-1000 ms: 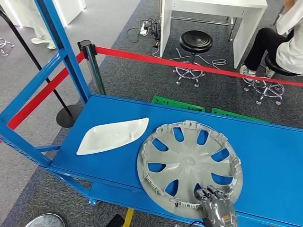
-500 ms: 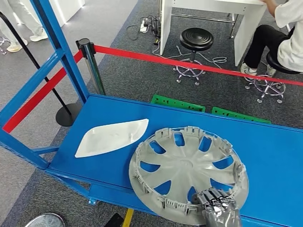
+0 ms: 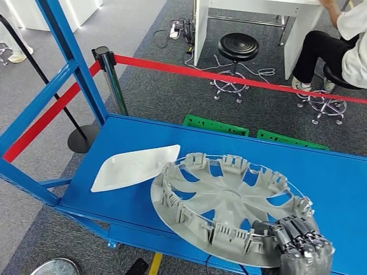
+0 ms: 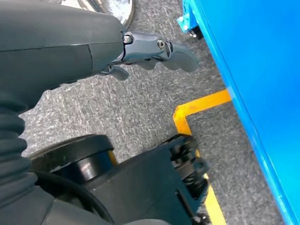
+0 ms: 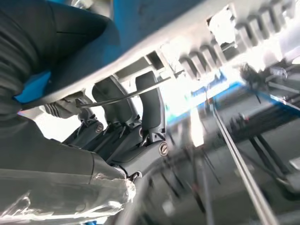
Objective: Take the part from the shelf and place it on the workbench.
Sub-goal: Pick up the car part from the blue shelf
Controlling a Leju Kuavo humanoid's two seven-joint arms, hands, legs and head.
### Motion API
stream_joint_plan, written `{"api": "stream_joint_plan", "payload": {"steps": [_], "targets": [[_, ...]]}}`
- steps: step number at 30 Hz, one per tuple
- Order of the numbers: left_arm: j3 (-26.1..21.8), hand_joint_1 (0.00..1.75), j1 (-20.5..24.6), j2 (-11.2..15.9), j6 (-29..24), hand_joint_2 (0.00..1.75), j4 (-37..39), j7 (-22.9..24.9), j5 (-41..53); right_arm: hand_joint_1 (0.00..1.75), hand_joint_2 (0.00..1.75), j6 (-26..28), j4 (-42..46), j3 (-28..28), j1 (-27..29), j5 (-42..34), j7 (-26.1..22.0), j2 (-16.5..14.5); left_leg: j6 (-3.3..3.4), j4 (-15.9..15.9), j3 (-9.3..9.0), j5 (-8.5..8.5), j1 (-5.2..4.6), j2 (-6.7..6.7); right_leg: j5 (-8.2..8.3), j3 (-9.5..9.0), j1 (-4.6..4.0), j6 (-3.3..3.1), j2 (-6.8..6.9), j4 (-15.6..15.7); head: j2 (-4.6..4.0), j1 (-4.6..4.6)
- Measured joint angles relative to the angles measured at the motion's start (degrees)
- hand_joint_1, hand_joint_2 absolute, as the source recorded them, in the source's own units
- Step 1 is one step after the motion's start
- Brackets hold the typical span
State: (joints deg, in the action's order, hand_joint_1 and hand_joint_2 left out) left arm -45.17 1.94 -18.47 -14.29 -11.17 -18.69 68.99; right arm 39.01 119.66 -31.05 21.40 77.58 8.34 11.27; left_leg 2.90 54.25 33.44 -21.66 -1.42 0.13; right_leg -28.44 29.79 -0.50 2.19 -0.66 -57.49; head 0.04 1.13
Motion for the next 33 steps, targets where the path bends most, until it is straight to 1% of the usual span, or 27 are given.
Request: {"api": "stream_joint_plan", "payload": {"steps": [1, 3, 4, 5, 6, 7, 8, 9, 10, 11, 14, 15, 17, 18, 19, 20, 21, 22, 24, 25, 26, 27, 28, 29, 30, 31, 33], "targets": [[-0.2, 0.00, 0.0, -0.1, 0.0, 1.75, 0.0, 0.0, 0.0, 1.75, 1.75, 0.0, 0.2, 2.0, 2.0, -7.4, -6.4, -2.5, 0.07, -0.6, -0.29, 0.27, 0.26, 0.00, -1.65, 0.88, 0.04, 0.16, 0.03, -2.3, 0.00, 0.07], [-0.5, 0.00, -0.1, -0.1, -0.1, 1.75, 0.0, -0.2, 0.1, 1.75, 1.75, 0.0, -0.4, 7.2, 5.5, -24.1, -23.3, -7.7, 0.03, -0.8, -0.32, 0.39, 0.50, 0.06, -5.87, 4.35, 0.51, 0.70, 0.07, -9.6, 0.00, 0.17], [-0.6, 0.00, -0.1, -0.1, -0.1, 1.75, 0.0, -0.2, 0.2, 1.75, 1.75, 0.1, -0.9, 9.5, 6.5, -31.0, -31.3, -9.7, -0.11, -0.7, -0.24, 0.41, 0.60, 0.16, -7.18, 6.00, 0.83, 1.06, 0.10, -12.9, 0.00, 0.15], [-0.7, 0.00, -0.1, -0.1, -0.1, 1.75, 0.0, -0.2, 0.3, 1.75, 1.75, 0.3, -1.4, 11.5, 7.1, -35.9, -37.5, -11.2, -0.34, -0.7, -0.15, 0.44, 0.75, 0.28, -7.29, 6.79, 1.16, 1.44, 0.14, -14.5, 0.00, 0.14], [-0.8, 0.00, 0.0, -0.1, -0.1, 1.75, 0.0, -0.2, 0.4, 1.75, 1.75, 0.6, -1.7, 12.9, 7.5, -39.0, -41.5, -12.4, -0.68, -0.6, -0.08, 0.45, 1.00, 0.36, -6.15, 6.36, 1.48, 1.86, 0.21, -13.8, 0.00, 0.15], [-0.8, 0.00, 0.0, -0.1, -0.1, 1.75, 0.0, 0.0, 0.5, 1.75, 1.75, 0.8, -1.9, 13.8, 7.8, -40.8, -43.7, -13.4, -1.11, -0.3, 0.02, 0.43, 1.34, 0.39, -4.15, 4.74, 1.86, 2.37, 0.32, -10.7, 0.00, 0.15], [-0.9, 0.00, 0.0, -0.1, -0.1, 1.75, 0.0, 0.3, 0.5, 1.75, 1.75, 1.0, -2.0, 14.5, 8.1, -42.0, -44.9, -14.2, -1.64, 0.1, 0.18, 0.34, 1.62, 0.37, -2.18, 2.36, 2.29, 3.00, 0.54, -6.4, 0.00, 0.17], [-1.0, 0.00, 0.1, -0.1, -0.1, 1.75, 0.0, 0.8, 0.7, 1.75, 1.75, 1.0, -2.0, 14.9, 8.4, -43.0, -45.6, -14.9, -2.22, 0.6, 0.39, 0.22, 1.85, 0.30, -0.45, 0.41, 2.46, 3.31, 0.54, -3.1, 0.00, 0.23], [-1.0, 0.00, 0.1, -0.1, -0.1, 1.75, 0.0, 1.3, 0.9, 1.75, 1.75, 1.0, -1.9, 15.2, 8.7, -43.9, -46.1, -15.5, -2.76, 1.1, 0.57, 0.14, 1.94, 0.23, 0.56, -0.77, 2.62, 3.27, 0.49, -1.0, 0.00, 0.22], [-1.1, 0.00, 0.2, 0.0, -0.1, 1.75, 0.0, 1.7, 1.0, 1.75, 1.75, 1.0, -1.8, 15.4, 8.9, -44.6, -46.5, -16.0, -3.21, 1.6, 0.79, 0.11, 1.93, 0.16, 0.78, -0.99, 2.61, 2.86, 0.30, -0.5, 0.00, 0.20], [-1.2, 0.00, 0.3, 0.0, -0.1, 1.75, 0.0, 2.3, 1.2, 1.75, 1.75, 1.0, -1.5, 15.4, 9.5, -46.8, -47.6, -16.8, -4.20, 2.5, 1.51, 0.01, 2.08, 0.10, 0.76, 0.73, 2.48, 0.70, -0.27, -1.5, 0.00, -0.02], [-1.2, 0.00, 0.4, 0.0, -0.1, 1.75, 0.0, 2.4, 1.3, 1.75, 1.75, 1.0, -1.5, 15.3, 9.7, -47.3, -47.8, -16.9, -4.48, 3.4, 1.99, -1.13, 2.14, 0.11, 1.06, 1.15, 2.48, 0.15, -0.31, -1.6, 0.00, -0.10], [-1.3, 0.00, 0.4, 0.0, -0.1, 1.75, 0.0, 2.5, 1.4, 1.75, 1.75, 0.9, -1.4, 15.3, 10.1, -47.9, -47.9, -17.1, -4.83, 8.4, 3.90, -5.80, 2.19, 0.10, 1.97, 2.12, 2.42, -0.58, -0.49, -1.6, 0.00, -0.39], [-1.3, 0.00, 0.4, 0.0, -0.1, 1.75, 0.0, 2.6, 1.4, 1.75, 1.75, 0.9, -1.5, 15.3, 10.2, -48.2, -47.9, -17.1, -4.89, 12.3, 5.18, -8.48, 2.17, 0.10, 2.50, 2.72, 2.32, -0.79, -0.64, -1.7, 0.00, -0.54], [-1.3, 0.00, 0.4, 0.0, -0.1, 1.75, 0.0, 2.6, 1.5, 1.75, 1.75, 0.9, -1.5, 15.3, 10.3, -48.4, -48.0, -17.1, -4.88, 15.8, 6.17, -10.44, 2.15, 0.10, 3.01, 3.44, 2.22, -0.89, -0.85, -1.7, 0.00, -0.65], [-1.3, 0.00, 0.4, 0.0, -0.1, 1.75, 0.0, 2.6, 1.6, 1.75, 1.75, 0.9, -1.5, 15.3, 10.4, -48.6, -48.0, -17.1, -4.76, 18.0, 6.42, -11.36, 2.12, 0.09, 3.51, 4.14, 2.11, -0.92, -1.16, -1.7, 0.00, -0.69], [-1.3, 0.00, 0.5, 0.0, -0.1, 1.75, 0.0, 2.6, 1.6, 1.75, 1.75, 0.9, -1.6, 15.3, 10.4, -48.7, -48.1, -17.2, -4.53, 18.1, 5.64, -11.18, 2.06, 0.06, 3.98, 4.77, 2.01, -0.87, -1.55, -1.7, 0.00, -0.70], [-1.3, 0.00, 0.5, 0.0, -0.1, 1.75, 0.0, 2.7, 1.7, 1.75, 1.75, 0.9, -1.6, 15.2, 10.5, -48.8, -48.1, -17.2, -4.21, 16.1, 3.78, -10.14, 1.99, -0.09, 4.43, 5.34, 1.94, -0.75, -2.07, -1.8, 0.00, -0.69], [-1.3, 0.00, 0.5, 0.0, -0.1, 1.75, 0.0, 2.7, 2.0, 1.75, 1.75, 0.9, -1.7, 15.2, 10.5, -48.9, -48.1, -17.2, -3.34, 8.2, -1.83, -7.99, 1.87, -1.81, 5.34, 6.31, 1.86, -0.35, -3.21, -1.8, 0.00, -0.70], [-1.3, 0.00, 0.5, 0.0, -0.1, 1.75, 0.0, 2.7, 2.1, 1.75, 1.75, 0.9, -1.7, 15.2, 10.5, -48.8, -48.1, -17.2, -3.19, 4.9, -3.96, -7.37, 1.83, -2.80, 5.83, 6.66, 1.88, -0.06, -3.72, -1.7, 0.00, -0.69], [-1.3, 0.00, 0.6, 0.0, -0.1, 1.75, 0.0, 2.7, 2.1, 1.75, 1.75, 0.9, -1.7, 15.2, 10.5, -48.8, -48.1, -17.3, -3.15, 2.8, -5.20, -7.18, 1.75, -3.61, 6.32, 6.89, 1.95, 0.31, -4.15, -1.6, 0.00, -0.74], [-1.3, 0.00, 0.7, -0.1, -0.2, 1.75, 0.0, 2.7, 2.1, 1.75, 1.75, 0.9, -1.7, 15.2, 10.5, -48.8, -48.1, -17.3, -3.20, 2.1, -5.47, -7.19, 1.64, -3.87, 6.82, 7.04, 2.03, 0.75, -4.52, -1.4, 0.00, -0.77], [-1.3, 0.00, 0.7, -0.1, -0.2, 1.75, 0.0, 2.8, 2.1, 1.75, 1.75, 0.9, -1.7, 15.2, 10.5, -48.8, -48.1, -17.3, -3.19, 2.0, -5.26, -6.76, 1.52, -3.49, 7.33, 7.08, 2.15, 1.23, -4.96, -1.0, 0.00, -0.81], [-1.3, 0.00, 0.8, -0.1, -0.2, 1.75, 0.0, 2.8, 2.1, 1.75, 1.75, 0.9, -1.7, 15.2, 10.6, -48.8, -48.1, -17.3, -2.87, 1.8, -5.08, -6.36, 1.51, -2.93, 7.57, 7.17, 2.23, 1.60, -5.02, -0.9, 0.00, -0.84], [-1.4, 0.00, 0.8, -0.2, -0.2, 1.75, 0.0, 2.8, 2.2, 1.75, 1.75, 0.9, -1.8, 15.2, 10.6, -48.8, -48.1, -17.3, -2.45, 1.6, -4.77, -5.84, 1.53, -2.31, 6.91, 7.52, 2.23, 1.84, -4.29, -1.3, 0.00, -0.75], [-1.4, 0.00, 0.8, -0.2, -0.2, 1.75, 0.0, 2.8, 2.2, 1.75, 1.75, 0.9, -1.8, 15.2, 10.6, -48.8, -48.1, -17.3, -1.99, 1.4, -4.37, -5.26, 1.56, -1.59, 5.24, 8.18, 2.18, 2.02, -3.18, -2.7, 0.00, -0.66], [-1.4, 0.00, 0.9, -0.2, -0.2, 1.75, 0.0, 2.8, 2.2, 1.75, 1.75, 0.9, -1.9, 15.2, 10.5, -48.8, -48.1, -17.3, -1.35, 1.3, -3.21, -4.25, 1.39, -0.12, -0.35, 10.22, 2.09, 2.25, -0.60, -9.0, 0.00, -0.50]]}}
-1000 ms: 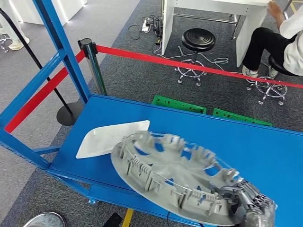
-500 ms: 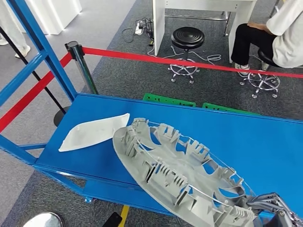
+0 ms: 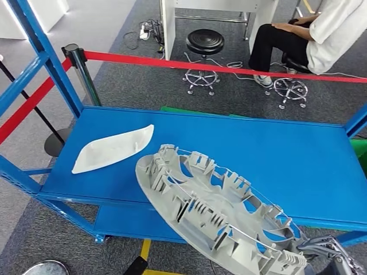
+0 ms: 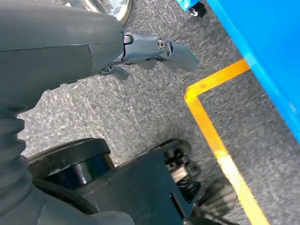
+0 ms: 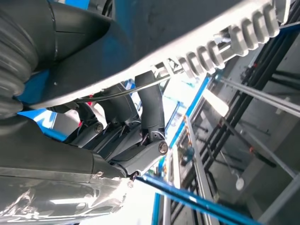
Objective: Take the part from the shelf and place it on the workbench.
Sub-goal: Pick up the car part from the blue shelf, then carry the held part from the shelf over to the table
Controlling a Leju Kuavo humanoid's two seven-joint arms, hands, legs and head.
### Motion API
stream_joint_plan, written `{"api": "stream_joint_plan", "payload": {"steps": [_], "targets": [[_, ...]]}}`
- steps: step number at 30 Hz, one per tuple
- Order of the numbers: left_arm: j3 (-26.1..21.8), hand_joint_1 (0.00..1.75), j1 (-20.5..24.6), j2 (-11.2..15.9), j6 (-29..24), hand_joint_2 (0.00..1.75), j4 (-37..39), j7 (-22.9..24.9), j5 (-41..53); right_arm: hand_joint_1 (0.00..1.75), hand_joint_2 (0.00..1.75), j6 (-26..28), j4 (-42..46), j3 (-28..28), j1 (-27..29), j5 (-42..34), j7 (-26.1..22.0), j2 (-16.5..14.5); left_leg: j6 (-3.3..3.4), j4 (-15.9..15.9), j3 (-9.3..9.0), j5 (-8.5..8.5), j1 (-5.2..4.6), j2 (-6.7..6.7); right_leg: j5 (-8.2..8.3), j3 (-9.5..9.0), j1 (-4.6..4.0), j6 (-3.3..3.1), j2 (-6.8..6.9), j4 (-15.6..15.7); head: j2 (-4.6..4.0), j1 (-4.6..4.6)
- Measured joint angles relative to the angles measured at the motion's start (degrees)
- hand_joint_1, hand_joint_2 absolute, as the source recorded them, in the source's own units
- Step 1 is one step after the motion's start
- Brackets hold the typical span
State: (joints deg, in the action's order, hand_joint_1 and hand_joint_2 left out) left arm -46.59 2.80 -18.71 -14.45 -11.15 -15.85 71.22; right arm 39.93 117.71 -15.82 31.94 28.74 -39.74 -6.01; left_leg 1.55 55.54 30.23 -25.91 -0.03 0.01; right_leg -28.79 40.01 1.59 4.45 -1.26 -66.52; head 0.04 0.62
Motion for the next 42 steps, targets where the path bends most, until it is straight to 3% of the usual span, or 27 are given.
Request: {"api": "stream_joint_plan", "payload": {"steps": [1, 2, 3, 5, 7, 8, 9, 11, 13, 15, 17, 18, 19, 21, 23, 24, 25, 27, 28, 30, 32, 33, 34, 36, 38, 40, 42], "targets": [[0.0, 0.00, 0.0, 0.0, 0.0, 1.75, 0.0, 0.0, 0.0, 1.75, 1.75, 0.0, -0.1, 0.0, 0.0, -0.1, 0.0, 0.0, 0.16, 0.0, 0.61, 0.49, -0.16, 0.78, -2.28, 0.87, 0.00, 0.19, 0.51, -3.8, 0.00, 0.03], [0.0, 0.00, 0.0, 0.0, 0.0, 1.75, 0.0, 0.1, 0.0, 1.75, 1.75, 0.0, -0.2, 0.0, 0.0, -0.1, 0.0, 0.0, 0.23, 0.1, 1.28, 0.99, -0.32, 1.60, -3.31, 1.14, 0.00, 0.33, 0.72, -6.7, 0.00, 0.02], [0.0, 0.00, 0.0, 0.0, 0.0, 1.75, 0.0, 0.1, 0.0, 1.75, 1.75, 0.0, -0.3, 0.0, 0.0, -0.2, 0.0, 0.0, 0.24, 0.1, 1.96, 1.49, -0.48, 2.40, -2.97, 0.52, -0.01, 0.41, 0.84, -7.9, 0.00, 0.02], [0.0, 0.00, 0.0, 0.0, 0.0, 1.75, 0.0, 0.2, 0.0, 1.75, 1.75, 0.0, -0.5, 0.0, 0.0, -0.3, 0.0, 0.0, 0.11, 0.3, 3.24, 2.38, -0.75, 3.85, -0.08, -3.99, -0.14, 0.29, 1.68, -4.1, 0.00, 0.01], [0.0, 0.00, 0.0, 0.0, 0.0, 1.75, 0.0, 0.2, 0.0, 1.75, 1.75, 0.0, -0.6, 0.0, -0.1, -0.3, 0.0, 0.0, -0.27, 0.7, 4.03, 3.03, -1.00, 4.94, 0.34, -10.24, -0.63, -0.22, 4.36, 4.2, 0.00, -0.02], [0.0, 0.00, 0.0, 0.0, 0.0, 1.75, 0.0, 0.2, 0.0, 1.75, 1.75, 0.0, -0.6, 0.0, -0.1, -0.3, 0.0, 0.0, -0.51, 0.9, 4.13, 3.31, -1.08, 5.45, -0.20, -12.13, -0.91, -0.62, 5.40, 7.3, 0.00, -0.09], [-0.1, 0.00, 0.0, 0.0, 0.0, 1.75, 0.0, 0.2, 0.0, 1.75, 1.75, 0.0, -0.7, 0.0, -0.1, -0.3, 0.0, 0.0, -0.77, 1.0, 4.12, 3.61, -1.08, 5.99, -0.82, -12.89, -1.18, -1.12, 5.87, 9.0, 0.01, -0.08], [-0.1, 0.00, 0.1, 0.0, 0.0, 1.75, 0.0, 0.2, 0.0, 1.75, 1.75, 0.0, -0.8, 0.0, 0.0, -0.3, -0.1, 0.0, -1.39, 1.1, 4.15, 4.13, -0.91, 6.88, -0.16, -12.11, -1.31, -2.28, 4.79, 9.4, 0.01, -0.05], [-0.1, 0.00, 0.1, 0.1, 0.0, 1.75, 0.0, 0.2, 0.1, 1.75, 1.75, 0.0, -0.8, -0.1, 0.1, -0.2, -0.1, 0.0, -2.34, 2.3, 4.80, 1.92, -0.67, 5.13, 1.21, -10.81, -1.09, -3.28, 3.52, 9.5, 0.00, -0.11], [-0.1, 0.00, 0.1, 0.1, 0.0, 1.75, 0.0, 0.3, 0.1, 1.75, 1.75, 0.0, -0.9, -0.1, 0.1, -0.1, -0.1, 0.0, -3.12, 7.6, 6.29, -3.96, -0.41, 1.90, 2.91, -9.03, -0.86, -3.81, 2.11, 9.5, 0.00, -0.36], [-0.1, 0.00, 0.1, 0.2, -0.1, 1.75, 0.0, 0.3, 0.1, 1.75, 1.75, 0.0, -0.9, -0.2, 0.2, -0.1, -0.1, -0.1, -3.38, 14.3, 7.50, -8.24, -0.19, 0.59, 4.56, -6.96, -0.76, -3.81, 0.53, 9.5, 0.00, -0.51], [-0.1, 0.00, 0.1, 0.2, -0.1, 1.75, 0.0, 0.3, 0.1, 1.75, 1.75, 0.0, -1.0, -0.2, 0.2, -0.1, -0.1, -0.1, -3.43, 15.9, 7.25, -8.41, -0.10, 0.45, 5.32, -5.97, -0.70, -3.65, -0.25, 9.4, 0.00, -0.51], [-0.1, 0.00, 0.1, 0.2, -0.1, 1.75, 0.0, 0.4, 0.1, 1.75, 1.75, 0.0, -1.0, -0.2, 0.3, -0.1, -0.1, -0.1, -3.46, 15.5, 6.07, -7.40, 0.00, 0.32, 6.03, -5.06, -0.59, -3.45, -0.98, 9.4, 0.00, -0.51], [-0.1, 0.00, 0.1, 0.2, -0.1, 1.75, 0.0, 0.4, 0.1, 1.75, 1.75, 0.0, -1.1, -0.2, 0.4, -0.1, -0.1, -0.1, -3.60, 9.3, 1.07, -4.54, 0.42, -1.08, 7.40, -3.47, -0.30, -2.85, -2.46, 9.3, 0.00, -0.51], [-0.1, 0.00, 0.1, 0.1, -0.2, 1.75, 0.0, 0.4, 0.1, 1.75, 1.75, 0.0, -1.0, -0.2, 0.4, -0.1, -0.1, -0.1, -3.44, 1.7, -3.78, -3.94, 0.81, -3.75, 8.78, -2.31, -0.17, -2.04, -3.75, 9.3, 0.01, -0.56], [-0.1, 0.00, 0.1, 0.1, -0.2, 1.75, 0.0, 0.4, 0.1, 1.75, 1.75, 0.0, -1.0, -0.2, 0.5, -0.1, -0.1, -0.2, -3.20, -0.3, -4.84, -4.26, 0.87, -4.66, 9.49, -1.97, -0.18, -1.63, -4.27, 9.5, 0.01, -0.63], [-0.1, 0.00, 0.2, 0.1, -0.2, 1.75, 0.0, 0.4, 0.1, 1.75, 1.75, 0.0, -1.0, -0.1, 0.6, -0.1, -0.1, -0.2, -2.76, -0.8, -4.94, -4.31, 0.71, -4.64, 10.23, -1.78, -0.14, -1.19, -4.80, 9.8, 0.02, -0.67], [-0.1, 0.00, 0.2, 0.0, -0.2, 1.75, 0.0, 0.4, 0.1, 1.75, 1.75, 0.0, -1.0, -0.1, 0.9, -0.1, 0.0, -0.3, -1.67, -0.6, -4.02, -3.46, 0.64, -3.30, 10.74, -1.22, -0.04, -0.51, -4.60, 10.2, 0.02, -0.68], [-0.1, 0.00, 0.2, 0.0, -0.3, 1.75, 0.1, 0.5, 0.1, 1.75, 1.75, 0.0, -1.0, 0.0, 1.0, -0.1, 0.0, -0.3, -1.03, -0.6, -3.50, -2.90, 0.58, -2.51, 9.55, -0.62, -0.08, -0.36, -3.49, 9.3, 0.02, -0.54], [-0.2, 0.00, 0.2, 0.0, -0.3, 1.75, 0.1, 0.5, 0.1, 1.75, 1.75, 0.0, -1.1, 0.0, 1.1, -0.1, 0.0, -0.3, -0.16, -0.6, -2.18, -1.74, 0.29, -0.87, 4.01, 1.29, -0.28, -0.34, -0.45, 3.6, 0.02, -0.25], [-0.2, 0.00, 0.2, 0.0, -0.4, 1.75, 0.1, 0.5, 0.1, 1.75, 1.75, 0.0, -1.1, 0.0, 1.1, -0.1, 0.0, -0.3, 0.13, -0.5, -0.77, -0.71, -0.12, 0.86, -0.82, 2.82, -0.33, -0.22, 0.67, -4.6, 0.02, -0.16], [-0.2, 0.00, 0.2, 0.0, -0.4, 1.75, 0.1, 0.5, 0.1, 1.75, 1.75, 0.0, -1.1, 0.0, 1.1, -0.1, 0.0, -0.3, 0.18, -0.4, -0.12, -0.26, -0.30, 1.75, -1.37, 2.71, -0.34, -0.21, 0.80, -7.2, 0.02, -0.17], [-0.2, 0.00, 0.2, 0.0, -0.4, 1.75, 0.1, 0.5, 0.1, 1.75, 1.75, 0.0, -1.1, 0.0, 1.1, -0.1, 0.0, -0.3, 0.19, -0.4, 0.44, 0.11, -0.47, 2.61, -0.74, 1.62, -0.37, -0.28, 0.89, -7.7, 0.02, -0.18], [-0.2, 0.00, 0.2, 0.0, -0.4, 1.75, 0.1, 0.5, 0.1, 1.75, 1.75, 0.0, -1.1, 0.0, 1.1, -0.1, 0.0, -0.3, 0.09, -0.3, 1.17, 0.65, -0.73, 4.09, 1.76, -3.69, -0.65, -0.84, 1.90, -2.1, 0.02, -0.19], [-0.2, 0.00, 0.2, 0.0, -0.4, 1.75, 0.1, 0.5, 0.1, 1.75, 1.75, 0.0, -1.1, 0.0, 1.1, -0.2, 0.0, -0.3, -0.31, -0.2, 1.59, 1.12, -0.97, 5.39, 2.11, -9.64, -1.48, -1.77, 4.62, 6.5, 0.02, -0.21], [-0.2, 0.00, 0.2, -0.1, -0.4, 1.75, 0.1, 0.5, 0.1, 1.75, 1.75, 0.0, -1.0, 0.0, 1.2, -0.3, 0.0, -0.3, -0.89, -0.1, 1.99, 1.80, -1.00, 6.68, 1.43, -11.65, -2.25, -2.40, 5.80, 10.6, 0.02, -0.25], [-0.2, 0.00, 0.2, 0.0, -0.4, 1.75, 0.1, 0.5, 0.1, 1.75, 1.75, 0.0, -1.0, 0.0, 1.4, -0.4, 0.0, -0.4, -1.42, -0.1, 2.40, 1.95, -0.84, 7.11, 2.19, -10.99, -2.21, -2.84, 4.55, 11.4, 0.02, -0.21]]}}
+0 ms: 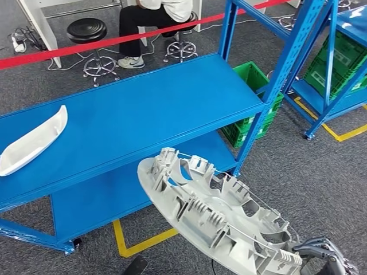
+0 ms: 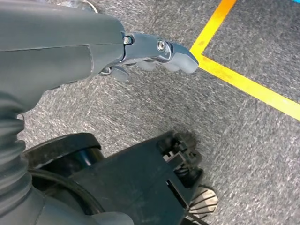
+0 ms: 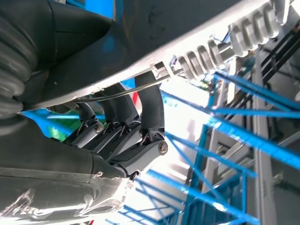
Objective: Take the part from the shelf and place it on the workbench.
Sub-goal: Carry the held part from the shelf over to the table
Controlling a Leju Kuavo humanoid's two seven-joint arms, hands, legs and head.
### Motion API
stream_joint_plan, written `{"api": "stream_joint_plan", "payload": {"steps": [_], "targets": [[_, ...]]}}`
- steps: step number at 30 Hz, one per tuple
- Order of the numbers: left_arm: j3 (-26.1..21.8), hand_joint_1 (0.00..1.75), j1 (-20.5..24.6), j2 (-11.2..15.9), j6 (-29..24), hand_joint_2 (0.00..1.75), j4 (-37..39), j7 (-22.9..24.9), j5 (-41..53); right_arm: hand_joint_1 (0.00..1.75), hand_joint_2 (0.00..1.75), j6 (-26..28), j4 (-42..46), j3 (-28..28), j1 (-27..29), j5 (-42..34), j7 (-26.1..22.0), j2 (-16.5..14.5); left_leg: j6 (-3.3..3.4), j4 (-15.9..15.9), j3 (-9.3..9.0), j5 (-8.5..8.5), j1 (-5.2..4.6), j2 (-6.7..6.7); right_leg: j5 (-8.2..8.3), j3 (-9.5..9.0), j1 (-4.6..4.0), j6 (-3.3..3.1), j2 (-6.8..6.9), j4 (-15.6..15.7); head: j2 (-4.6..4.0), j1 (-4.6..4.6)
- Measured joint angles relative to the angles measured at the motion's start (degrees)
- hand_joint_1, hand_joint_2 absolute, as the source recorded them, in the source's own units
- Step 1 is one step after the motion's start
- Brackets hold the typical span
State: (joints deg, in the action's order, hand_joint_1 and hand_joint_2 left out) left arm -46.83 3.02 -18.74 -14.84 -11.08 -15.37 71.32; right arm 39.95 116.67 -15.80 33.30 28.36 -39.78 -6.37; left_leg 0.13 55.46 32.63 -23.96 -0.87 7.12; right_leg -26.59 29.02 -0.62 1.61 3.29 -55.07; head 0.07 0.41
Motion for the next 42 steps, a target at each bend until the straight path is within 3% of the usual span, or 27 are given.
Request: {"api": "stream_joint_plan", "payload": {"steps": [2, 4, 6, 7, 9, 10, 11, 13, 15, 16, 18, 20, 21, 22, 23, 25, 27, 28, 30, 32, 34, 35, 36, 38, 39, 40, 42], "targets": [[0.0, 0.00, 0.0, 0.1, 0.0, 1.75, 0.0, 0.0, 0.0, 1.75, 1.75, 0.0, 0.0, 0.0, 0.0, 0.0, 0.0, 0.0, -0.55, 2.3, 1.07, -2.74, 0.29, -2.73, 1.14, 0.72, 0.46, -0.57, -1.21, 0.4, 0.00, -0.13], [-0.1, 0.00, 0.0, 0.1, 0.0, 1.75, 0.0, 0.0, 0.0, 1.75, 1.75, 0.0, 0.0, 0.0, -0.1, 0.0, 0.0, -0.1, -1.11, 9.1, 3.41, -7.58, 0.56, -6.01, 1.98, 1.69, 0.79, -0.84, -2.37, 0.3, 0.00, -0.36], [-0.1, 0.00, 0.0, 0.2, 0.0, 1.75, 0.0, 0.0, 0.0, 1.75, 1.75, 0.0, 0.0, 0.0, -0.1, 0.0, 0.0, -0.1, -1.54, 15.6, 5.07, -10.22, 0.66, -6.82, 2.66, 3.18, 0.95, -0.70, -3.65, -0.4, 0.00, -0.42], [-0.1, 0.00, 0.0, 0.2, 0.0, 1.75, 0.0, 0.0, 0.0, 1.75, 1.75, 0.0, 0.0, 0.0, -0.1, 0.0, 0.0, -0.1, -1.70, 16.3, 4.68, -9.92, 0.73, -6.89, 2.99, 3.99, 1.08, -0.52, -4.34, -0.9, 0.00, -0.41], [-0.2, 0.00, 0.0, 0.2, 0.0, 1.75, 0.0, 0.0, 0.0, 1.75, 1.75, 0.0, 0.0, 0.0, -0.1, 0.0, 0.0, -0.1, -2.10, 11.7, 0.89, -6.99, 1.07, -7.46, 3.73, 5.74, 1.51, 0.09, -5.86, -1.8, 0.00, -0.41], [-0.2, 0.00, 0.0, 0.2, 0.0, 1.75, 0.0, 0.0, 0.0, 1.75, 1.75, 0.0, 0.0, 0.0, 0.0, 0.0, 0.0, -0.1, -2.37, 7.9, -1.68, -6.16, 1.39, -8.78, 4.13, 6.63, 1.68, 0.49, -6.60, -2.3, 0.00, -0.44], [-0.2, 0.00, 0.1, 0.1, 0.0, 1.75, 0.0, 0.0, 0.0, 1.75, 1.75, 0.0, 0.0, 0.0, 0.0, 0.0, 0.0, -0.1, -2.38, 4.7, -3.77, -5.75, 1.66, -10.26, 4.57, 7.43, 1.75, 0.89, -7.31, -2.8, 0.00, -0.47], [-0.2, 0.00, 0.1, 0.1, 0.0, 1.75, 0.0, 0.1, 0.0, 1.75, 1.75, 0.0, 0.0, 0.0, 0.0, 0.0, 0.0, -0.1, -1.98, 1.7, -5.35, -6.26, 1.87, -12.26, 5.68, 8.47, 1.76, 1.58, -8.55, -3.1, 0.00, -0.50], [-0.2, 0.00, 0.2, 0.0, 0.0, 1.75, 0.0, 0.1, 0.0, 1.75, 1.75, 0.0, 0.0, 0.0, 0.2, -0.1, 0.0, -0.1, -0.92, 1.8, -4.67, -5.64, 1.75, -11.15, 6.83, 9.02, 1.88, 2.20, -9.41, -2.9, 0.00, -0.47], [-0.2, 0.00, 0.2, 0.0, 0.0, 1.75, 0.0, 0.1, 0.0, 1.75, 1.75, 0.0, 0.0, 0.0, 0.3, -0.1, 0.0, -0.1, -0.31, 1.9, -4.16, -5.11, 1.69, -10.38, 6.41, 9.45, 1.85, 2.42, -8.87, -3.1, 0.01, -0.36], [-0.3, 0.00, 0.3, 0.0, -0.1, 1.75, 0.0, 0.1, 0.0, 1.75, 1.75, 0.0, 0.0, 0.0, 0.3, -0.1, 0.0, -0.1, 0.77, 1.8, -2.69, -3.78, 1.57, -8.54, 2.01, 10.92, 1.68, 2.63, -6.33, -6.7, 0.01, -0.01], [-0.3, 0.00, 0.3, 0.0, -0.1, 1.75, 0.0, 0.1, 0.0, 1.75, 1.75, 0.0, 0.0, 0.0, 0.2, -0.1, 0.0, -0.1, 1.25, 1.8, -0.98, -2.37, 1.13, -6.82, -4.16, 12.45, 1.59, 2.75, -4.25, -14.3, 0.00, 0.23], [-0.4, 0.00, 0.3, 0.0, -0.2, 1.75, 0.0, 0.2, 0.0, 1.75, 1.75, 0.0, 0.0, 0.0, 0.1, -0.1, 0.0, -0.1, 1.31, 1.8, -0.06, -1.66, 0.95, -5.90, -5.57, 12.69, 1.62, 2.83, -3.91, -17.9, 0.00, 0.26], [-0.4, 0.00, 0.3, 0.0, -0.2, 1.75, 0.0, 0.2, 0.0, 1.75, 1.75, 0.0, 0.0, 0.0, 0.1, -0.1, 0.0, -0.1, 1.31, 1.8, 0.87, -0.94, 0.81, -4.99, -5.41, 12.22, 1.66, 2.87, -3.77, -20.0, 0.00, 0.28], [-0.5, 0.00, 0.3, 0.1, -0.2, 1.75, 0.0, 0.2, 0.0, 1.75, 1.75, 0.0, 0.0, 0.0, 0.1, -0.1, 0.0, -0.1, 1.24, 1.8, 1.82, -0.24, 0.70, -4.12, -4.06, 10.87, 1.69, 2.88, -3.67, -20.4, 0.00, 0.29], [-0.5, 0.00, 0.4, 0.1, -0.3, 1.75, 0.0, 0.2, -0.1, 1.75, 1.75, 0.0, 0.0, 0.0, 0.1, -0.2, 0.0, -0.1, 0.91, 1.9, 3.47, 1.16, 0.52, -2.77, -1.48, 5.20, 1.73, 2.81, -2.61, -15.4, 0.00, 0.27], [-0.6, 0.00, 0.5, 0.1, -0.3, 1.75, 0.0, 0.1, -0.3, 1.75, 1.75, 0.0, 0.0, -0.1, -0.4, -0.3, 0.0, -0.1, 0.30, 1.9, 4.46, 2.44, 0.42, -1.88, -2.88, -1.88, 1.33, 2.54, -0.42, -6.1, 0.00, 0.19], [-0.6, 0.00, 0.5, 0.1, -0.3, 1.75, 0.0, 0.0, -0.5, 1.75, 1.75, 0.0, -0.1, -0.2, -0.8, -0.4, 0.0, -0.1, -0.02, 1.8, 4.68, 3.15, 0.52, -1.44, -3.93, -3.83, 0.97, 2.22, 0.29, -2.7, -0.01, 0.25], [-0.7, 0.00, 0.5, 0.1, -0.3, 1.75, 0.0, -0.2, -0.9, 1.75, 1.75, 0.0, -0.6, -0.6, -1.7, -0.6, -0.1, -0.1, -0.73, 1.4, 5.02, 4.52, 1.03, -0.42, -3.99, -3.89, 0.27, 1.12, -0.15, -0.4, -0.01, 0.44], [-0.9, 0.00, 0.4, 0.1, -0.3, 1.75, 0.1, -0.4, -1.1, 1.75, 1.75, 0.0, -1.1, -1.0, -2.3, -0.7, -0.1, -0.1, -1.49, 2.2, 5.53, 2.94, 1.56, -1.80, -2.61, -2.58, 0.04, -0.06, -1.25, -0.3, 0.00, 0.61], [-1.0, 0.00, 0.3, 0.1, -0.3, 1.75, 0.1, -0.5, -1.1, 1.75, 1.75, 0.0, -1.7, -1.4, -3.1, -0.6, 0.0, -0.1, -1.84, 7.0, 6.75, -2.56, 1.64, -4.87, -1.20, -1.09, 0.06, -1.00, -2.41, -0.3, 0.00, 0.35], [-1.0, 0.00, 0.3, 0.2, -0.2, 1.75, 0.1, -0.5, -1.1, 1.75, 1.75, 0.0, -2.0, -1.6, -3.5, -0.5, 0.0, -0.1, -1.81, 10.7, 7.57, -5.25, 1.52, -5.88, -0.51, -0.36, 0.02, -1.28, -3.10, -0.3, 0.00, 0.18], [-1.0, 0.00, 0.3, 0.2, -0.2, 1.75, 0.1, -0.5, -1.0, 1.75, 1.75, 0.0, -2.2, -1.7, -3.8, -0.4, 0.0, -0.1, -1.72, 14.1, 8.19, -6.73, 1.39, -6.43, 0.22, 0.41, -0.04, -1.44, -3.80, -0.3, 0.00, 0.08], [-1.0, 0.00, 0.3, 0.2, -0.2, 1.75, 0.1, -0.5, -0.8, 1.75, 1.75, 0.0, -2.7, -1.9, -4.3, -0.3, 0.0, -0.1, -1.38, 17.0, 7.57, -5.79, 1.14, -6.89, 1.60, 2.02, -0.18, -1.46, -5.33, -0.4, 0.00, 0.05], [-1.0, 0.00, 0.3, 0.2, -0.2, 1.75, 0.1, -0.6, -0.7, 1.75, 1.75, 0.0, -2.9, -1.9, -4.4, -0.3, 0.0, -0.1, -1.13, 15.4, 5.87, -4.29, 1.07, -7.16, 2.19, 2.84, -0.21, -1.37, -6.11, -0.5, 0.00, 0.04], [-1.0, 0.00, 0.3, 0.2, -0.2, 1.75, 0.1, -0.7, -0.6, 1.75, 1.75, 0.0, -3.1, -2.0, -4.5, -0.3, 0.0, -0.1, -0.85, 12.2, 3.23, -3.10, 1.03, -8.05, 2.64, 3.50, -0.18, -1.24, -6.86, -0.6, 0.00, 0.05], [-1.1, 0.00, 0.3, 0.2, -0.2, 1.75, 0.1, -0.9, -0.3, 1.75, 1.75, 0.0, -3.4, -2.2, -4.5, -0.2, 0.0, -0.1, -0.16, 4.3, -2.56, -3.12, 1.00, -10.65, 3.14, 4.52, -0.26, -0.86, -8.14, -1.0, 0.00, 0.03]]}}
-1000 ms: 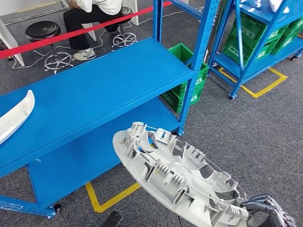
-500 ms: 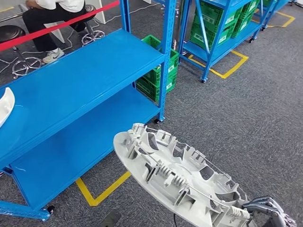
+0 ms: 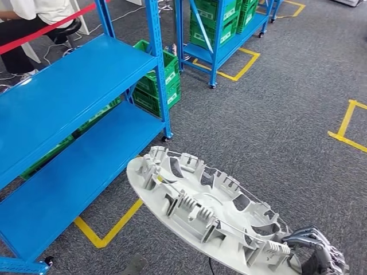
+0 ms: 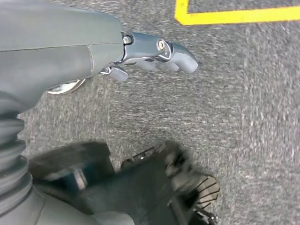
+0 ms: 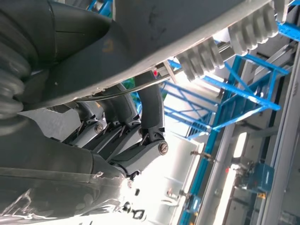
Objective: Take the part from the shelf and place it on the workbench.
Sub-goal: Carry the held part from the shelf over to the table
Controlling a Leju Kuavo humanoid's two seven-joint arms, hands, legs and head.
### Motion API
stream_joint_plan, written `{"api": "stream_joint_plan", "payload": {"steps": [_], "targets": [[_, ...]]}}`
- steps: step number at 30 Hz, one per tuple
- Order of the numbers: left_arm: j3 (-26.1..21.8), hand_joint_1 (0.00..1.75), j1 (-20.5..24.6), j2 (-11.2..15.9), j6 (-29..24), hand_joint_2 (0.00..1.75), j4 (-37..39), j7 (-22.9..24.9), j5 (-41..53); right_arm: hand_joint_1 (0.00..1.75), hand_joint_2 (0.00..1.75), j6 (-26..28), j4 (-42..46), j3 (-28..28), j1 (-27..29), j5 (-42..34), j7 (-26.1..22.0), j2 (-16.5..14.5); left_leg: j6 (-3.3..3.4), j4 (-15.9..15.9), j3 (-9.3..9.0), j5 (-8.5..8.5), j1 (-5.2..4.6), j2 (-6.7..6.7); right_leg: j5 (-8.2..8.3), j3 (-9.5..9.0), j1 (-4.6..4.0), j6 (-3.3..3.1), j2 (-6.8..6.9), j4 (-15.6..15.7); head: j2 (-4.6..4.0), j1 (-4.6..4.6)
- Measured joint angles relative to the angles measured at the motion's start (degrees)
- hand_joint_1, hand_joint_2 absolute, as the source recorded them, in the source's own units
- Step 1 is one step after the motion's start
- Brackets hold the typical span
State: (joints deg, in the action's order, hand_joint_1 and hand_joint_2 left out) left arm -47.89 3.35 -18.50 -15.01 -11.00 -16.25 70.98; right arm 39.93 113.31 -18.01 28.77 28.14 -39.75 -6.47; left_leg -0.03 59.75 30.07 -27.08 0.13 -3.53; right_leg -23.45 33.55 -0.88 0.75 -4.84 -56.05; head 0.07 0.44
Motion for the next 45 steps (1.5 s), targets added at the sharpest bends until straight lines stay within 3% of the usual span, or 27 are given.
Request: {"api": "stream_joint_plan", "payload": {"steps": [2, 4, 6, 8, 10, 12, 14, 16, 17, 19, 21, 22, 23, 25, 26, 27, 28, 31, 32, 33, 34, 36, 38, 40, 41, 42, 45], "targets": [[0.0, 0.00, 0.1, -0.1, 0.0, 1.75, 0.0, -0.2, 0.2, 1.75, 1.75, 0.0, -0.1, -0.1, 0.0, 0.1, 0.0, 0.0, 0.45, -4.4, -2.73, -1.51, -0.03, -0.98, 0.56, 0.71, -0.10, 0.53, -0.97, -0.7, 0.00, 0.05], [0.0, 0.00, 0.1, -0.2, -0.1, 1.75, 0.0, -0.4, 0.3, 1.75, 1.75, 0.0, -0.1, -0.1, 0.2, 0.1, 0.1, 0.0, 0.73, -5.2, -3.07, -2.05, 0.10, 0.30, 0.93, 1.39, -0.10, 0.95, -1.11, -1.6, 0.00, 0.10], [0.0, 0.00, -0.1, -0.3, -0.1, 1.75, 0.0, -0.5, 0.3, 1.75, 1.75, 0.0, -0.1, -0.1, 0.3, 0.1, 0.2, 0.0, 1.14, -5.3, -3.63, -2.17, 0.25, 1.73, -0.39, 3.27, -0.13, 1.50, 0.94, -4.9, 0.00, 0.28], [-0.1, 0.00, -0.2, -0.3, -0.1, 1.75, 0.0, -0.6, 0.3, 1.75, 1.75, 0.0, -0.1, 0.0, 0.3, 0.1, 0.2, 0.0, 1.25, -5.3, -4.26, -2.64, 0.26, 3.23, -3.18, 7.32, 0.14, 2.33, 3.35, -12.5, 0.00, 0.46], [-0.1, 0.00, -0.4, -0.2, -0.2, 1.75, 0.0, -0.6, 0.5, 1.75, 1.75, 0.0, -0.1, 0.0, 0.6, 0.1, 0.2, 0.0, 0.96, -5.3, -5.13, -3.36, 0.41, 4.73, -4.54, 10.94, 0.74, 2.95, 4.26, -18.3, 0.00, 0.44], [-0.2, 0.00, -0.4, -0.3, -0.2, 1.75, 0.0, -0.6, 1.0, 1.75, 1.75, 0.0, 0.1, 0.2, 1.3, 0.2, 0.3, 0.0, 0.42, -5.3, -6.56, -4.44, 0.84, 6.09, -1.94, 10.44, 1.33, 3.42, 4.94, -15.9, 0.00, 0.43], [-0.1, 0.00, -0.4, -0.3, -0.2, 1.75, 0.0, -0.7, 1.4, 1.75, 1.75, 0.0, 0.5, 0.6, 2.1, 0.3, 0.4, 0.0, -0.43, -5.3, -8.35, -5.87, 1.26, 7.20, 2.07, 7.30, 1.44, 4.05, 7.12, -8.5, -0.01, 0.59], [-0.1, 0.00, -0.3, -0.2, -0.2, 1.75, 0.0, -0.7, 1.5, 1.75, 1.75, 0.0, 0.8, 0.9, 2.6, 0.4, 0.4, 0.0, -1.36, -5.8, -9.49, -7.09, 1.02, 8.35, 2.42, 5.49, 1.03, 3.33, 9.00, -4.4, -0.02, 0.98], [0.0, 0.00, -0.3, -0.2, -0.2, 1.75, 0.0, -0.7, 1.5, 1.75, 1.75, 0.0, 0.9, 1.1, 2.8, 0.4, 0.4, 0.0, -1.79, -6.2, -9.94, -7.22, 0.77, 8.86, 1.55, 5.46, 0.81, 2.60, 8.97, -4.1, -0.02, 1.02], [0.2, 0.00, -0.2, -0.2, -0.3, 1.75, 0.0, -0.8, 1.6, 1.75, 1.75, 0.1, 1.3, 1.4, 3.5, 0.5, 0.3, 0.0, -2.45, -5.9, -10.39, -6.50, 0.60, 9.11, 0.83, 4.99, 1.01, 1.10, 7.29, -3.8, -0.01, 0.70], [0.4, 0.00, -0.1, -0.2, -0.3, 1.75, 0.0, -0.9, 1.8, 1.75, 1.75, 0.1, 1.7, 1.7, 4.4, 0.5, 0.2, 0.0, -2.63, 0.1, -7.22, -4.45, 0.78, 7.15, 0.03, 3.78, 1.11, 0.22, 5.80, -3.4, -0.02, 0.46], [0.5, 0.00, -0.1, -0.2, -0.4, 1.75, 0.0, -0.9, 1.9, 1.75, 1.75, 0.1, 2.0, 1.9, 4.7, 0.5, 0.1, 0.0, -2.53, 4.8, -3.89, -4.15, 0.83, 5.89, -0.46, 3.04, 1.10, -0.14, 5.07, -3.1, -0.02, 0.27], [0.5, 0.00, -0.2, -0.2, -0.4, 1.75, 0.0, -0.9, 2.0, 1.75, 1.75, 0.1, 2.2, 2.1, 5.0, 0.5, 0.1, 0.0, -2.39, 9.4, -0.05, -5.12, 0.77, 4.97, -0.95, 2.16, 1.04, -0.42, 4.35, -2.8, -0.03, 0.17], [0.5, 0.00, -0.4, -0.2, -0.5, 1.75, 0.0, -0.9, 2.1, 1.75, 1.75, 0.1, 2.5, 2.4, 5.6, 0.5, 0.1, 0.0, -2.11, 14.2, 6.38, -10.72, 0.49, 4.29, -2.17, -0.05, 0.87, -0.81, 2.62, -2.5, -0.01, -0.07], [0.5, 0.00, -0.5, -0.2, -0.5, 1.75, 0.0, -0.8, 2.1, 1.75, 1.75, 0.1, 2.6, 2.6, 5.9, 0.5, 0.1, 0.0, -1.88, 14.3, 8.45, -13.54, 0.33, 4.13, -2.87, -1.35, 0.76, -0.91, 1.69, -2.4, -0.01, -0.11], [0.5, 0.00, -0.5, -0.2, -0.5, 1.75, 0.0, -0.8, 2.1, 1.75, 1.75, 0.1, 2.7, 2.7, 6.1, 0.5, 0.1, 0.0, -1.56, 13.1, 9.73, -14.84, 0.18, 3.88, -3.70, -2.72, 0.65, -0.97, 0.79, -2.3, 0.00, -0.20], [0.5, 0.00, -0.5, -0.2, -0.5, 1.75, 0.0, -0.8, 2.1, 1.75, 1.75, 0.1, 2.9, 2.8, 6.3, 0.6, 0.0, 0.0, -1.18, 11.1, 10.47, -13.60, 0.01, 3.37, -4.58, -4.05, 0.54, -1.00, -0.07, -2.3, 0.00, -0.24], [0.5, 0.00, -0.6, -0.1, -0.5, 1.75, 0.1, -0.6, 2.2, 1.75, 1.75, 0.1, 3.1, 3.2, 6.6, 0.7, 0.0, 0.0, -0.26, 1.6, 11.47, 1.21, -0.52, -0.72, -7.33, -6.13, 0.43, -0.64, -2.44, -2.6, -0.02, -0.31], [0.5, 0.00, -0.6, -0.1, -0.4, 1.75, 0.1, -0.4, 2.2, 1.75, 1.75, 0.0, 3.3, 3.4, 6.7, 0.8, 0.0, -0.1, -0.20, -0.5, 11.53, 4.63, -0.64, -1.72, -8.15, -6.28, 0.41, -0.47, -3.25, -2.6, -0.03, -0.32], [0.5, 0.00, -0.6, -0.1, -0.4, 1.75, 0.1, -0.2, 2.3, 1.75, 1.75, 0.0, 3.4, 3.5, 6.9, 0.8, 0.0, -0.1, -0.23, -1.7, 11.42, 5.79, -0.73, -1.72, -8.79, -6.55, 0.33, -0.29, -4.08, -2.7, -0.03, -0.34], [0.5, 0.00, -0.5, -0.2, -0.4, 1.75, 0.1, 0.0, 2.3, 1.75, 1.75, 0.0, 3.6, 3.7, 7.2, 0.9, 0.0, -0.1, -0.22, -1.9, 11.02, 6.81, -0.63, -1.20, -9.43, -6.82, 0.27, -0.15, -4.29, -2.7, -0.02, -0.34], [0.6, 0.00, -0.5, -0.3, -0.2, 1.75, 0.1, 0.3, 2.3, 1.75, 1.75, 0.0, 3.9, 3.9, 7.7, 1.0, 0.0, -0.1, 0.13, -2.2, 10.19, 8.08, -0.50, 0.41, -11.29, -6.80, 0.00, 0.41, -1.20, -4.5, -0.02, -0.26], [0.6, 0.00, -0.4, -0.3, 0.0, 1.75, 0.1, 0.4, 2.3, 1.75, 1.75, 0.0, 4.1, 4.1, 7.7, 1.0, 0.0, -0.1, 0.65, -2.2, 9.51, 7.66, -0.53, 2.07, -14.92, -4.08, -0.16, 1.12, 3.19, -10.2, -0.02, -0.20], [0.6, 0.00, -0.4, -0.3, 0.1, 1.75, 0.1, 0.4, 2.3, 1.75, 1.75, 0.0, 4.2, 4.3, 7.7, 1.0, 0.0, -0.1, 0.92, -2.2, 9.15, 6.94, -0.55, 3.65, -17.35, -0.16, 0.02, 1.57, 4.34, -16.4, -0.02, -0.19], [0.6, 0.00, -0.4, -0.3, 0.1, 1.75, 0.1, 0.4, 2.3, 1.75, 1.75, 0.0, 4.2, 4.3, 7.8, 1.0, 0.0, -0.1, 0.98, -2.2, 9.00, 6.66, -0.54, 4.29, -16.89, 0.94, 0.17, 1.72, 4.43, -17.3, -0.02, -0.17], [0.6, 0.00, -0.4, -0.3, 0.2, 1.75, 0.1, 0.4, 2.3, 1.75, 1.75, 0.0, 4.2, 4.4, 7.9, 1.1, 0.0, -0.1, 0.98, -2.2, 8.82, 6.43, -0.52, 4.84, -15.19, 1.04, 0.30, 1.84, 4.53, -16.1, -0.02, -0.19], [0.6, 0.00, -0.4, -0.3, 0.5, 1.75, 0.1, 0.5, 2.4, 1.75, 1.75, 0.0, 4.4, 4.6, 8.2, 1.1, 0.0, -0.1, 0.65, -2.1, 8.20, 6.00, -0.63, 5.95, -7.80, -2.22, 0.50, 2.19, 6.99, -5.6, -0.02, -0.16]]}}
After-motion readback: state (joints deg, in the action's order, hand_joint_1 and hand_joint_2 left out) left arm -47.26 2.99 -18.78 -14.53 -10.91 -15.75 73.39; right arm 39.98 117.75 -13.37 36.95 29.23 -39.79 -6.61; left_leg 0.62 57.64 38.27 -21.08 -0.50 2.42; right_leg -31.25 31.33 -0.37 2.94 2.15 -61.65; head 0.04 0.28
